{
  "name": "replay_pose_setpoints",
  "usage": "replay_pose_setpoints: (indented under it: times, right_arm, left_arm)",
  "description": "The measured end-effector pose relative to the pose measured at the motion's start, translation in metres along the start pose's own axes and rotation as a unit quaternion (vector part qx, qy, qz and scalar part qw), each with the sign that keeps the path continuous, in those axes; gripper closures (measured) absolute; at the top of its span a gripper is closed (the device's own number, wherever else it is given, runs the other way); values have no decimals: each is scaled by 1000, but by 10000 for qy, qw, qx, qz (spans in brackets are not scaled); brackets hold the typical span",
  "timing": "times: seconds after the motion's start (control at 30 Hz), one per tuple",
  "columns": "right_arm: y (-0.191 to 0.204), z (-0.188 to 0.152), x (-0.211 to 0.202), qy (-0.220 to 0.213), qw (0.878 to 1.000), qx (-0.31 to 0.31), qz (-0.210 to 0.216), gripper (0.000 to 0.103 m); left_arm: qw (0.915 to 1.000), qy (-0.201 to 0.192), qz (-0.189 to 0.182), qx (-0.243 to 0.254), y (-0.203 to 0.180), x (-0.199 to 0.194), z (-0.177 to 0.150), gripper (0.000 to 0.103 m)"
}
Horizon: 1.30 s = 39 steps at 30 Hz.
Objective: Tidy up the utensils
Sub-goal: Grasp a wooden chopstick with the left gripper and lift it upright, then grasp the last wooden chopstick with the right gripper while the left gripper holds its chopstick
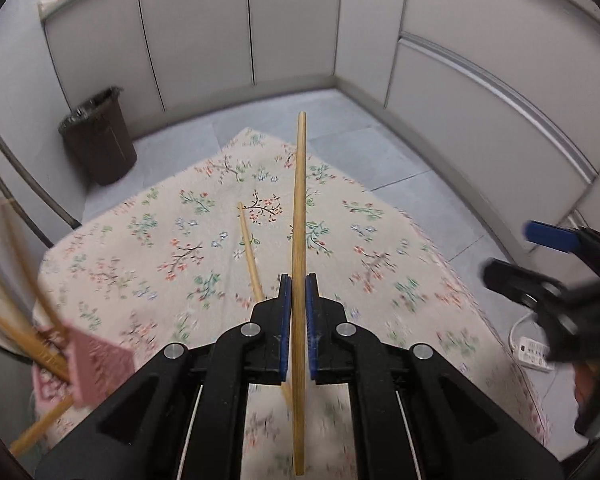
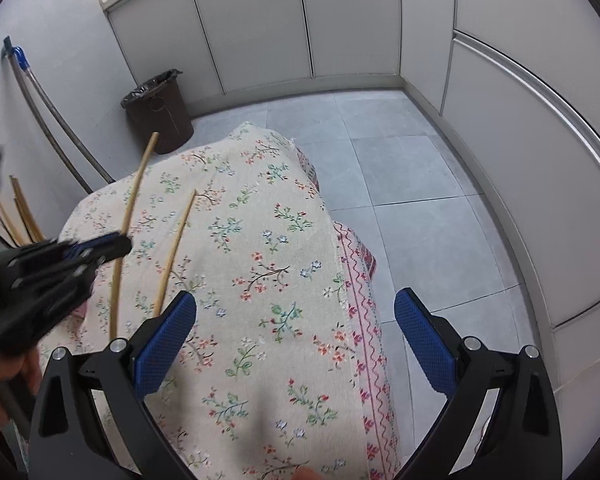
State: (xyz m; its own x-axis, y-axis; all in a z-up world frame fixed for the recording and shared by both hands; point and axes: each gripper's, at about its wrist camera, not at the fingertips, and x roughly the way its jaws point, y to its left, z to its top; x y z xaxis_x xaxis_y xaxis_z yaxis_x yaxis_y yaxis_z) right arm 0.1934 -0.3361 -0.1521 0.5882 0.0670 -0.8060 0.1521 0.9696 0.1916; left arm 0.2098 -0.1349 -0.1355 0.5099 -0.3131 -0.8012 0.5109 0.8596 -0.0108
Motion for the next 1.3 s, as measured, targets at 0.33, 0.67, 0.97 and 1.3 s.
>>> replay_pose_setpoints:
  times: [0.33, 0.67, 0.97, 1.3]
  right_arm:
    - [24, -3, -10, 71, 9995, 90, 291, 6]
    - [89, -6, 89, 1214, 9899, 165, 711, 43]
    - [125, 39, 169, 1171, 9921, -40, 458, 71]
    - [144, 51, 196, 1077, 9938, -282, -5, 96]
  left_arm:
    - [9953, -920, -118, -264, 12, -112, -48, 97]
    - [9835, -1561, -613, -674, 51, -169, -68, 97]
    - [9765, -1846, -647, -905, 94, -189, -73, 97]
    - [9762, -1821, -551, -1042, 107, -185, -75, 97]
